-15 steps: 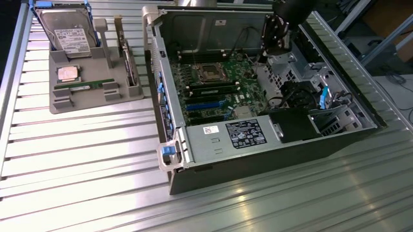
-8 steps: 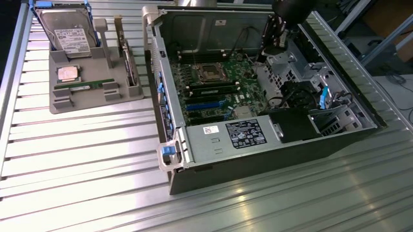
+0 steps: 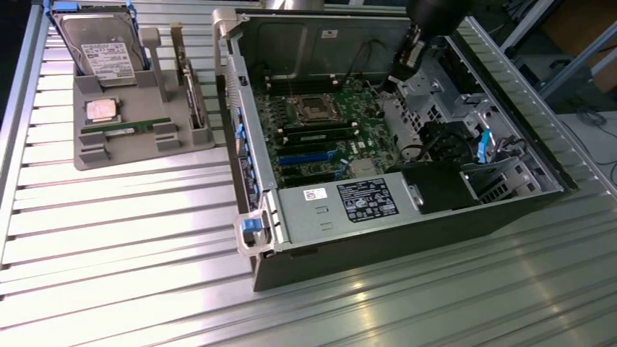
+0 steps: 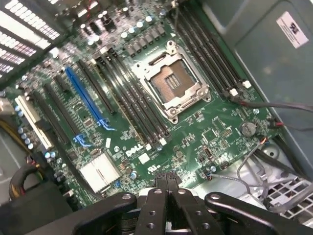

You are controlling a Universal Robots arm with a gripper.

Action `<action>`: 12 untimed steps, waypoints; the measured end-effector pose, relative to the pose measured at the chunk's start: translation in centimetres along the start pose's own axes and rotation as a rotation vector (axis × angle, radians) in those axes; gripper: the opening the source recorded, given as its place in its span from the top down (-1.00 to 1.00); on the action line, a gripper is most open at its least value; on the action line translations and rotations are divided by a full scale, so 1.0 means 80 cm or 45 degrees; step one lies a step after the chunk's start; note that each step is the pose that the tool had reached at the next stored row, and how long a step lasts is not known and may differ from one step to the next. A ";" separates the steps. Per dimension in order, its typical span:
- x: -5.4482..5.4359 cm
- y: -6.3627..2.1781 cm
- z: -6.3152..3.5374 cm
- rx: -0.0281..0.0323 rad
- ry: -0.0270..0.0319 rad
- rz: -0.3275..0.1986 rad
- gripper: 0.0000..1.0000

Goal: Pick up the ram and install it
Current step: 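Press down the ram until it locks into place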

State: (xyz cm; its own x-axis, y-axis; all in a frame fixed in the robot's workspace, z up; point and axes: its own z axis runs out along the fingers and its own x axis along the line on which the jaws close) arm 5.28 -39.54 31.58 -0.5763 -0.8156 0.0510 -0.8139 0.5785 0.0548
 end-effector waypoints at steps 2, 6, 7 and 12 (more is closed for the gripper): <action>0.000 0.000 0.000 -0.0024 -0.0025 0.046 0.79; 0.000 0.000 0.000 -0.0085 -0.0092 0.168 0.79; 0.000 0.000 0.000 -0.0115 -0.0124 0.226 0.79; 0.000 0.000 0.000 -0.0234 -0.0251 0.456 0.79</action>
State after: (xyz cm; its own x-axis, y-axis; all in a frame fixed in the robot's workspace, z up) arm 5.29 -39.54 31.58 -0.8262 -0.5610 0.0510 -0.5586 0.8276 0.0548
